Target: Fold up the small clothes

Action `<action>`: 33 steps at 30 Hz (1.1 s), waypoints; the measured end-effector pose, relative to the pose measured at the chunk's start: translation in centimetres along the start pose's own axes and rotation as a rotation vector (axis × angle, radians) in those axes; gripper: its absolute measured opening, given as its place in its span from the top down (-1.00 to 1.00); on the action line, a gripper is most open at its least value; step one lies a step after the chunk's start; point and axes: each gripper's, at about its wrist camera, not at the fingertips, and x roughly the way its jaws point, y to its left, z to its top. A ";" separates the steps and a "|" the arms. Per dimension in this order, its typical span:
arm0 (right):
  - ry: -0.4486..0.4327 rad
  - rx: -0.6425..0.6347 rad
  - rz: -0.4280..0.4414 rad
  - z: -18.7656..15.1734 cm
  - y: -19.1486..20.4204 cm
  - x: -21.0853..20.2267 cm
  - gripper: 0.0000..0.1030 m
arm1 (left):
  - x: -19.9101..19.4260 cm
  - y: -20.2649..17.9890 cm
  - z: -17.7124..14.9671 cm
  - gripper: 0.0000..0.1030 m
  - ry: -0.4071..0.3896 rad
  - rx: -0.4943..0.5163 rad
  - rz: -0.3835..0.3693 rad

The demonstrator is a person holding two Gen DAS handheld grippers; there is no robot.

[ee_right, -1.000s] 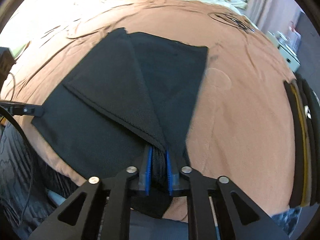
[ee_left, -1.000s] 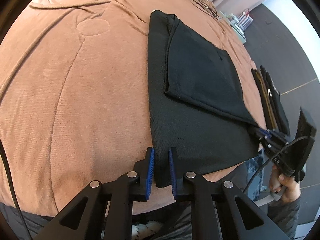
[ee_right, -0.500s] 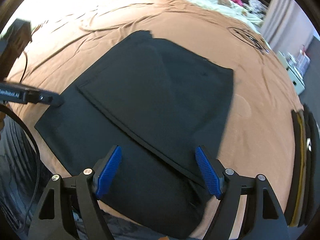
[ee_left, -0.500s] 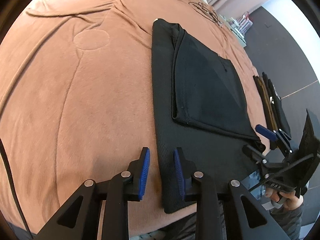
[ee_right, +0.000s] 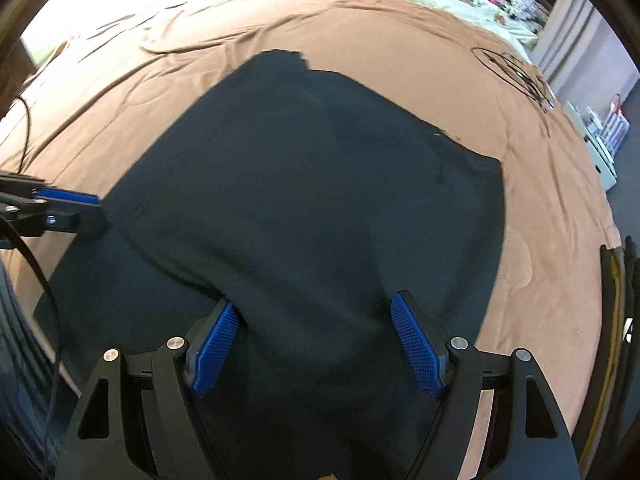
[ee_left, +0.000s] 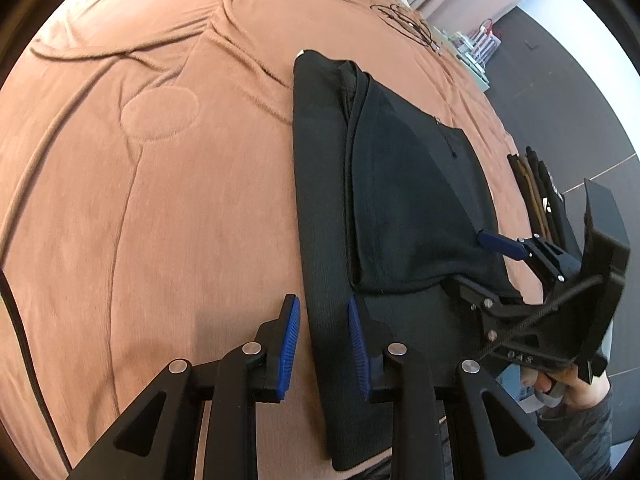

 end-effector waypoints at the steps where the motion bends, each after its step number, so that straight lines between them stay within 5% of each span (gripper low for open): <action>1: 0.006 0.017 0.006 0.3 -0.6 0.3 -0.46 | 0.0 0.1 0.3 0.47 -0.001 -0.004 0.002; 22: -0.052 0.528 0.011 1.4 -17.1 3.6 -0.46 | 1.0 0.7 4.0 0.47 0.005 -0.030 0.026; 30: -0.083 0.509 0.145 -1.0 -16.6 2.0 -0.45 | 1.6 0.1 3.6 0.47 0.022 -0.012 0.026; 33: -0.068 0.512 0.201 -1.8 -16.8 2.2 -0.23 | 1.5 -0.1 3.3 0.47 0.025 -0.011 0.023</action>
